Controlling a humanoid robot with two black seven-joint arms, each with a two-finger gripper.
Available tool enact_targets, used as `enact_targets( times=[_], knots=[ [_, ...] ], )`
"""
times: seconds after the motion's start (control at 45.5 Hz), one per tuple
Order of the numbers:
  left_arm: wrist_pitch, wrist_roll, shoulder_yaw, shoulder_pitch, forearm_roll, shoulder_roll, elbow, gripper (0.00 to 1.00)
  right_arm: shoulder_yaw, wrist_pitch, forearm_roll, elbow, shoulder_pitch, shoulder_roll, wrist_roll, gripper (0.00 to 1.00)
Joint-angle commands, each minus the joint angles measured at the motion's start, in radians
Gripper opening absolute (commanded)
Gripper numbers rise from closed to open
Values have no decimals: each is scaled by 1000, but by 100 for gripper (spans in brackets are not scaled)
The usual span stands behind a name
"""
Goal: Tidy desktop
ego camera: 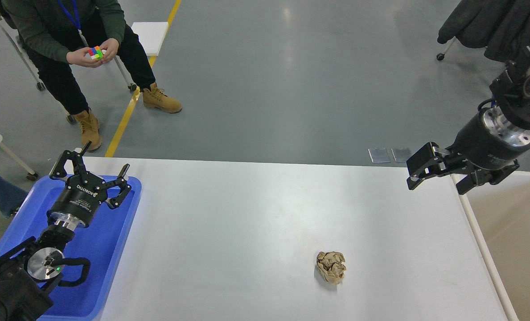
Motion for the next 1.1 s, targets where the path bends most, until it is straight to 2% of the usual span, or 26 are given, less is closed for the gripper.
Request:
enact_targets(
  times=[0.0,1.076],
  knots=[
    [0,0,3,0,2,0,0,99,-5,-2,-2,0,-4,0,0,100],
    [0,0,3,0,2,0,0,99,3,-6,-2,-49,-50,-22,0,100]
  ],
)
